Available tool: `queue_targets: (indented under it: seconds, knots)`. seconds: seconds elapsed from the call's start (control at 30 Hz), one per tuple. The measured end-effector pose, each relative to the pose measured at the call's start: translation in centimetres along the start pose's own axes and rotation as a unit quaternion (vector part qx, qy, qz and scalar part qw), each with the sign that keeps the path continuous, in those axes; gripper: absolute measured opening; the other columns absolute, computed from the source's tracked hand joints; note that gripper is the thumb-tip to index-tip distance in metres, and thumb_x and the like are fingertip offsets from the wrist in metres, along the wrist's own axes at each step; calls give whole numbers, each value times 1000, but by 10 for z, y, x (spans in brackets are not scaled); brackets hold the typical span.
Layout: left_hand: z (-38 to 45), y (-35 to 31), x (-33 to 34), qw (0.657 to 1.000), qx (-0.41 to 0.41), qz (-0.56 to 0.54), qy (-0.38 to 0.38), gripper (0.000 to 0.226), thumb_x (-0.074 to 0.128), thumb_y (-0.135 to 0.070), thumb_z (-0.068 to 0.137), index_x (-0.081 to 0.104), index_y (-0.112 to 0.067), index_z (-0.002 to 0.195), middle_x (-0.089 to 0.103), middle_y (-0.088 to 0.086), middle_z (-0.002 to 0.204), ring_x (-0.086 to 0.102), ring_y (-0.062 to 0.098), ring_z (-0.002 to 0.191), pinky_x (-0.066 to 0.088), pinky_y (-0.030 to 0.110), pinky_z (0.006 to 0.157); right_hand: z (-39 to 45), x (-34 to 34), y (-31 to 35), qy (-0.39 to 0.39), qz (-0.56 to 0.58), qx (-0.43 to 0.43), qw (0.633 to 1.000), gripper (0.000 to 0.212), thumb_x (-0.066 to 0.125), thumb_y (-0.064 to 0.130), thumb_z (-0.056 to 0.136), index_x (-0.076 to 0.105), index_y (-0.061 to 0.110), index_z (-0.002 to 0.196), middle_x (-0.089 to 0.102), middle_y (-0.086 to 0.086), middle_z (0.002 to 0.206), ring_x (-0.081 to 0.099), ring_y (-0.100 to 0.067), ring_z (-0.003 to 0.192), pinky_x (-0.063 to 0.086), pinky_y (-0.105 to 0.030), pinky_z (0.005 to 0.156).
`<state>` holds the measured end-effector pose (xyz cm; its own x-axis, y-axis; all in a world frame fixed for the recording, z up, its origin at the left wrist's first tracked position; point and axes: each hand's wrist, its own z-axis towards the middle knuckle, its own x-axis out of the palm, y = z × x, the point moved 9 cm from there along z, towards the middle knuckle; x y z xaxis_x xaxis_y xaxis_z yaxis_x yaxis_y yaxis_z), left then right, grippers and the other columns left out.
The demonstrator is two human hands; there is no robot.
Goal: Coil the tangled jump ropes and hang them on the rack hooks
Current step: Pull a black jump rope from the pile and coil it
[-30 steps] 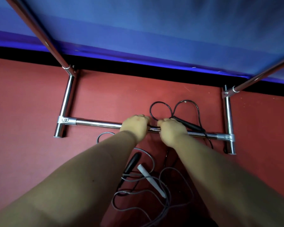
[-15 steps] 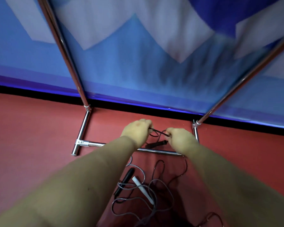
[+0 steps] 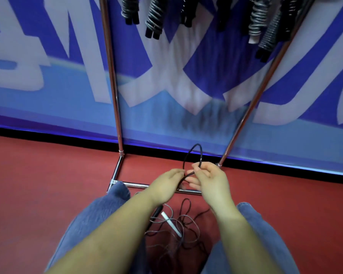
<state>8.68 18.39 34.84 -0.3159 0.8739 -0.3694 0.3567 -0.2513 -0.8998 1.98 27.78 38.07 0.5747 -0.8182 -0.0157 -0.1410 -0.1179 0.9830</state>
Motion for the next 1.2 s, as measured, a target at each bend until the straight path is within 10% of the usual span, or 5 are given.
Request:
queue_targets:
  seconds: [0.1, 0.53, 0.7, 0.8, 1.2]
  knots:
    - [-59, -18, -5, 997, 67, 22, -42, 33, 35, -44, 87, 55, -23, 71, 53, -9, 64, 50, 13, 69, 42, 35, 79, -56, -10, 7, -42, 129, 24, 990, 12, 49, 9, 97, 58, 11, 88, 68, -7, 83, 70, -12, 63, 56, -20, 58]
    - [-197, -63, -24, 983, 137, 43, -114, 9, 59, -31, 93, 57, -28, 85, 48, -11, 57, 42, 6, 49, 39, 29, 55, -157, -17, 41, -25, 317, 91, 944, 12, 48, 12, 97, 56, 6, 90, 70, -6, 68, 69, -12, 57, 56, -22, 52]
    - [-228, -111, -23, 974, 179, 107, -91, 4, 61, -29, 92, 58, -30, 95, 51, -10, 61, 42, -2, 47, 35, 19, 52, -181, -22, 54, -23, -11, -34, 999, 30, 59, -3, 84, 55, 13, 108, 68, -7, 90, 65, -19, 69, 53, -24, 61]
    - [-238, -131, -31, 972, 163, 138, -96, 10, 62, -37, 90, 60, -27, 90, 50, -9, 58, 41, 3, 47, 34, 22, 51, -188, 1, 74, 44, -239, -118, 963, 30, 65, 5, 82, 58, 28, 101, 66, 4, 96, 61, -15, 77, 45, -19, 65]
    - [-250, -113, -67, 949, 95, -194, -228, 23, 62, -23, 91, 58, -1, 86, 39, 2, 48, 32, 12, 36, 28, 17, 37, -179, -1, 28, 18, -430, -91, 898, 22, 57, 29, 92, 71, 15, 103, 71, -3, 100, 63, -22, 97, 44, -26, 80]
